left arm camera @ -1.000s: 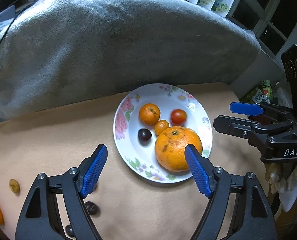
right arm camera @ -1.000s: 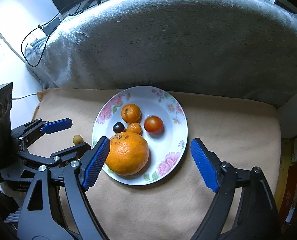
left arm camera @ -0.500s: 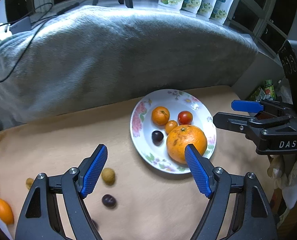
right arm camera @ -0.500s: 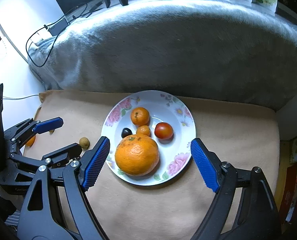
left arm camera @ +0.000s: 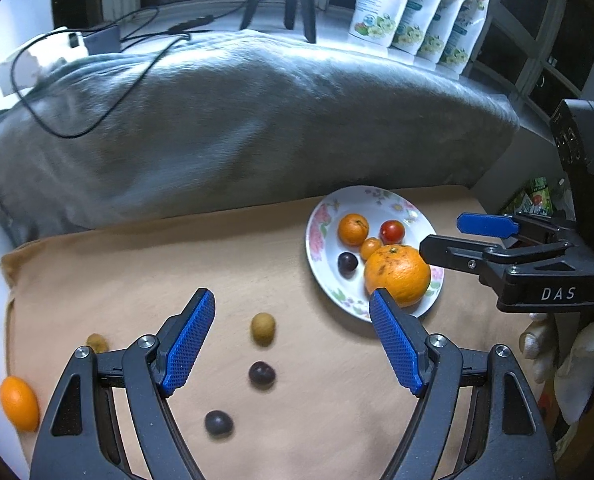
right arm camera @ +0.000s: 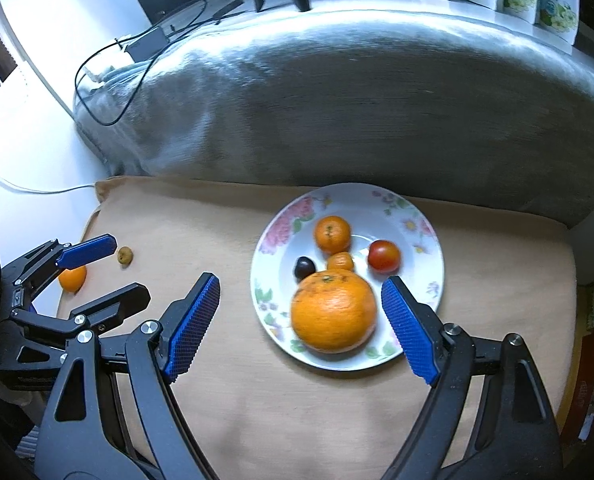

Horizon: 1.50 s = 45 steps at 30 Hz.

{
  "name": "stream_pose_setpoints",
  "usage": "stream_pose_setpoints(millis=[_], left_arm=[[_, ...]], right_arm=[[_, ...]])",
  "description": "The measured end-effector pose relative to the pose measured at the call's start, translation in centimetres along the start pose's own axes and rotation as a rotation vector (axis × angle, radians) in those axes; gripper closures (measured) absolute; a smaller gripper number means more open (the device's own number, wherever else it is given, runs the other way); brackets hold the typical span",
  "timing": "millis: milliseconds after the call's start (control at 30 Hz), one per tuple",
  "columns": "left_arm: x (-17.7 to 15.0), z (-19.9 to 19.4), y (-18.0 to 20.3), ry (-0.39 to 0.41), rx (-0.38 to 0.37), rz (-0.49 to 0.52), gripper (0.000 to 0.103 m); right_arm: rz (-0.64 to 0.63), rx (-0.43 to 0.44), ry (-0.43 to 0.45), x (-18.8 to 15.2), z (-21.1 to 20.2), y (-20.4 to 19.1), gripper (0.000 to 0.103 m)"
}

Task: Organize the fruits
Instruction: 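Withdraw the right tool from the plate and move to the large orange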

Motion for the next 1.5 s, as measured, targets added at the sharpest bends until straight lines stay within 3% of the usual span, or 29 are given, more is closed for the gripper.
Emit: stream_pose_setpoints(millis=[433,933,1233,1500], left_arm=[[-2.0,-2.9,-3.6,0.021,0.041,-0.055,0.023],[-4.8,-6.1,-10.9,0.038,0.124,-0.178,0.023],[-7.7,-8.0,-15.3,0.048,0.184,-0.291,0.023],[-11.9,-9.1,-20.0,0.048,0.237,-0.473,0.023]], right_arm=[[-0.046,0.064,-0.004,0.3,0.8,-5.4,0.017],[-0.171,0.077,-0.049,1.5,3.5,-13.4,0.017],[-0.245,0.145,-0.08,1.2,5.3,-18.6,0.017],[-0.31,0.249,-0.092,0.7,7.2,-24.2,0.017]])
Point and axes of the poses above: each gripper's, at about its wrist camera, not at the fingertips, and z roughly the way its jaws point, y to its right, x to its top, the point moved 3 cm from there along z, roughly the way its jaws point
